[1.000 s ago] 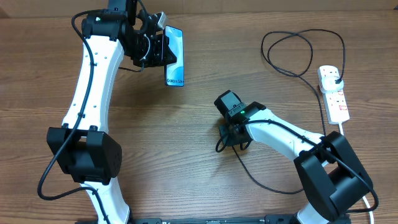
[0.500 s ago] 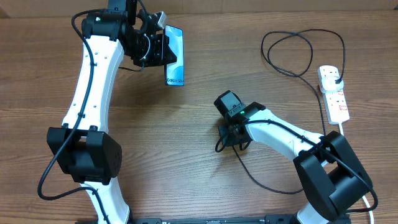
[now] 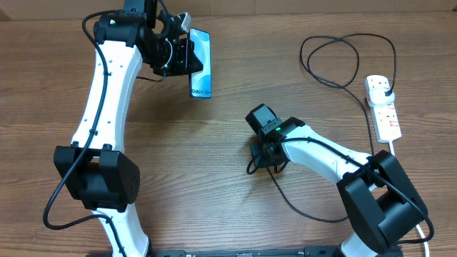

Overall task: Plug charger to phone and switch on socket
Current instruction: 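Lift the USB-C plug upright with the right gripper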

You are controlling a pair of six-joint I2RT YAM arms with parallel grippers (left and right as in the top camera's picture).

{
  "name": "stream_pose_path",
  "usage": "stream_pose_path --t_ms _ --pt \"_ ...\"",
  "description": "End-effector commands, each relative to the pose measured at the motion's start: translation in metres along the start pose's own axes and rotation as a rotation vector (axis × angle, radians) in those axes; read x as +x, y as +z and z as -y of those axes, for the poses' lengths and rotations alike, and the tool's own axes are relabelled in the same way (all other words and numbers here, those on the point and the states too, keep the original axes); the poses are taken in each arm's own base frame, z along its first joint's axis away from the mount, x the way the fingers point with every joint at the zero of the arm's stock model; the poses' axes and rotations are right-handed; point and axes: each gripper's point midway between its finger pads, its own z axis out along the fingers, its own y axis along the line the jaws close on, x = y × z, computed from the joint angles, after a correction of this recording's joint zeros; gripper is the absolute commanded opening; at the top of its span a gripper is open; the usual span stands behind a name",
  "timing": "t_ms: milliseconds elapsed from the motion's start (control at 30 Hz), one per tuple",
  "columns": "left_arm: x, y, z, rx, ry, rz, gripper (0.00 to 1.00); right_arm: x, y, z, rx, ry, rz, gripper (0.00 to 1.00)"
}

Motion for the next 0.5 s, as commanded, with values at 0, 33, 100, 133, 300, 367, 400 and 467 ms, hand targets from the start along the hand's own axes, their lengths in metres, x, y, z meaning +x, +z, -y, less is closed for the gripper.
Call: stream_pose_path --t_ms 0,33,100,133,300,367,400,467 --pt "-0.004 -0.003 0.006 0.015 0.007 0.016 0.04 0.011 0.010 0.007 0.031 0.000 -0.041 0.09" --pt "-0.004 -0.003 0.006 0.015 0.007 0.016 0.04 0.011 0.010 0.007 0.032 0.001 -0.041 0.09" --pt "-0.004 -0.003 0.006 0.015 0.007 0.016 0.04 0.011 0.010 0.007 0.031 0.000 -0.041 0.09" --pt "-0.004 -0.003 0.006 0.016 0.008 0.016 0.04 0.011 0.010 0.007 0.031 0.001 -0.040 0.07" --pt "-0.005 -0.004 0.010 0.038 0.012 0.018 0.04 0.009 0.009 0.005 0.018 0.003 -0.039 0.04" --pt "-0.006 -0.004 0.019 0.089 0.028 0.020 0.04 0.004 0.006 0.004 0.014 0.005 -0.028 0.04" --pt "-0.006 -0.005 0.025 0.122 0.049 0.023 0.04 0.001 0.004 0.003 0.011 0.006 -0.021 0.04" --pt "-0.009 -0.008 0.042 0.223 0.103 0.035 0.04 -0.012 -0.006 0.001 -0.007 0.020 -0.001 0.04"
